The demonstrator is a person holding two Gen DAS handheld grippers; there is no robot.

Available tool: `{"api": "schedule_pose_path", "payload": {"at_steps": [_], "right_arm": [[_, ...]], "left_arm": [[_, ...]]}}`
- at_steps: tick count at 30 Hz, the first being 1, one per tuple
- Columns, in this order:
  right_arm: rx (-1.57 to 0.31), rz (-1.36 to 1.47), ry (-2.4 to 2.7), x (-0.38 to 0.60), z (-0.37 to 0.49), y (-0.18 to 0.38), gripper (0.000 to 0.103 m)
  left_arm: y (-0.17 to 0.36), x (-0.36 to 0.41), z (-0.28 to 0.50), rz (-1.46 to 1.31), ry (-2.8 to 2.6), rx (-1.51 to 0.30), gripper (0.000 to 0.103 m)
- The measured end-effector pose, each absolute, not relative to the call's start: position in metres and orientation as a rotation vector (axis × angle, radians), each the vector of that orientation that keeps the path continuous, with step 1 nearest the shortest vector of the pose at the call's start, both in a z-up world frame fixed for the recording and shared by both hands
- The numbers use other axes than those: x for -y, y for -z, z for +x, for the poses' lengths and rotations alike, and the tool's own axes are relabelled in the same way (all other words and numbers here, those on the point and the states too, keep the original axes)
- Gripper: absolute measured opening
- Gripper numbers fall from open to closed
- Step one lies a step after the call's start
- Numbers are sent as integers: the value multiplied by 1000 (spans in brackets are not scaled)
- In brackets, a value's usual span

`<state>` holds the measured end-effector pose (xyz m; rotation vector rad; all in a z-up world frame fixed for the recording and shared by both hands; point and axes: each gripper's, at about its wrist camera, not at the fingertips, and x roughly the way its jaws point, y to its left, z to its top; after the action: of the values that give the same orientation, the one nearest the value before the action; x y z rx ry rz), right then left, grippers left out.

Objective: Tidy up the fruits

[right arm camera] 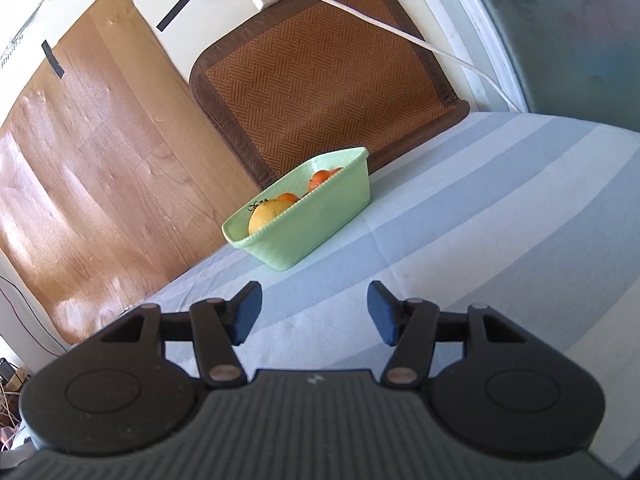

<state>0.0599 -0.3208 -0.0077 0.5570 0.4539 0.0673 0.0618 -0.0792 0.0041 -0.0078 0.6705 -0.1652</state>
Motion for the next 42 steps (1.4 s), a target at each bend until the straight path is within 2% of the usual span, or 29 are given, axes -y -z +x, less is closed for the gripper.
{"api": "schedule_pose_path", "payload": {"at_steps": [4, 6, 8, 36, 42], "right_arm": [[-463, 525, -88, 316, 62, 7, 62], [-455, 505, -90, 313, 60, 5, 71], [-444, 485, -94, 311, 58, 4, 74], [-435, 403, -133, 305, 61, 3, 82], [-437, 399, -132, 304, 62, 3, 83]], "left_arm": [[-4, 83, 63, 21, 157, -681, 103], [-3, 89, 63, 60, 147, -690, 103], [-3, 90, 62, 71, 143, -686, 103], [-7, 85, 61, 87, 189, -715, 103], [-11, 98, 46, 191, 125, -615, 103]]}}
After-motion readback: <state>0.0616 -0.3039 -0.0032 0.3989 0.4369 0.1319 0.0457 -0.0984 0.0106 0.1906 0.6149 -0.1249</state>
